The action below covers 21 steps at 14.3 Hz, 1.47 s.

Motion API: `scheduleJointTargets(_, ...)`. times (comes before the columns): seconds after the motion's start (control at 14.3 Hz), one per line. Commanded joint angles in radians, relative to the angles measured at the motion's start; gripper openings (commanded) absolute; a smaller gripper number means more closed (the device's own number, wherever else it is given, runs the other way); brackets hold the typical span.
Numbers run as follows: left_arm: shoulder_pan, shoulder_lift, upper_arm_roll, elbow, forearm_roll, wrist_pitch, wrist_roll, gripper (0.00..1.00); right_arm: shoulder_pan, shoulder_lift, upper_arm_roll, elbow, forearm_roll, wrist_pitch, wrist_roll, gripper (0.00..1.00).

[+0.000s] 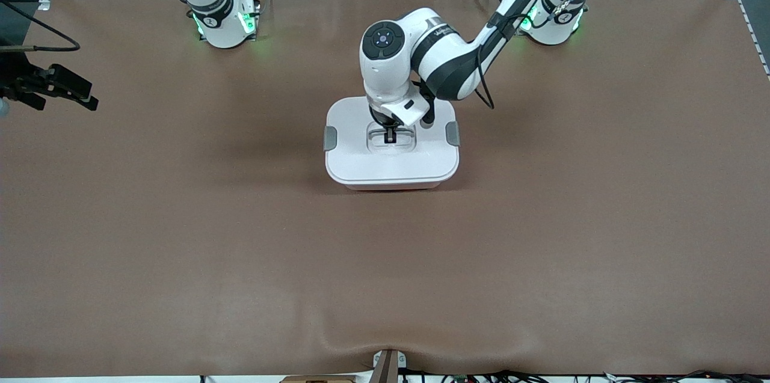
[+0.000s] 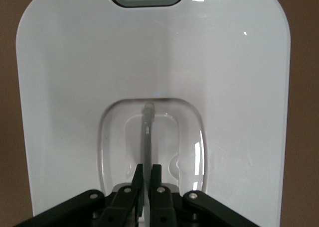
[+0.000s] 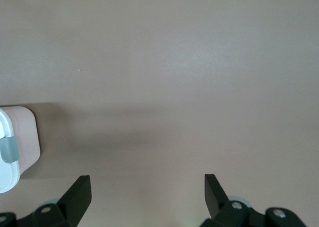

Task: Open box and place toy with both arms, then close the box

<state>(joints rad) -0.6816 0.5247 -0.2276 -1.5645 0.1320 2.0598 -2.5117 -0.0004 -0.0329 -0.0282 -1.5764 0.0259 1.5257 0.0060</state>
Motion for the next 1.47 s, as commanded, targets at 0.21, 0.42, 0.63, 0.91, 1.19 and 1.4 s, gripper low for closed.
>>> scheduleJointTargets(0.21, -0.001, -0.008, 0.002, -0.045, 0.023, -0.001, 0.011, 0.00, 0.005, 0.018, -0.002, 0.026, 0.000, -0.007, -0.009, 1.00)
scheduleJointTargets(0.42, 0.001, -0.009, 0.002, -0.038, 0.023, -0.003, 0.010, 0.01, 0.007, 0.018, -0.002, 0.026, 0.000, -0.009, -0.009, 1.00)
scheduleJointTargets(0.63, 0.007, -0.029, 0.002, -0.022, 0.020, -0.007, 0.011, 0.83, 0.008, 0.018, -0.002, 0.026, 0.002, -0.007, -0.009, 1.00)
scheduleJointTargets(0.91, 0.008, -0.057, 0.004, 0.030, 0.014, -0.050, 0.014, 1.00, 0.008, 0.019, -0.001, 0.026, 0.000, -0.009, -0.009, 1.00)
scheduleJointTargets(1.19, 0.020, -0.075, 0.014, 0.077, 0.018, -0.093, 0.060, 1.00, 0.008, 0.018, -0.001, 0.026, 0.000, -0.018, -0.011, 1.00)
scheduleJointTargets(1.4, 0.086, -0.112, 0.014, 0.077, 0.023, -0.093, 0.148, 1.00, 0.008, 0.016, 0.001, 0.026, -0.003, -0.019, -0.008, 1.00)
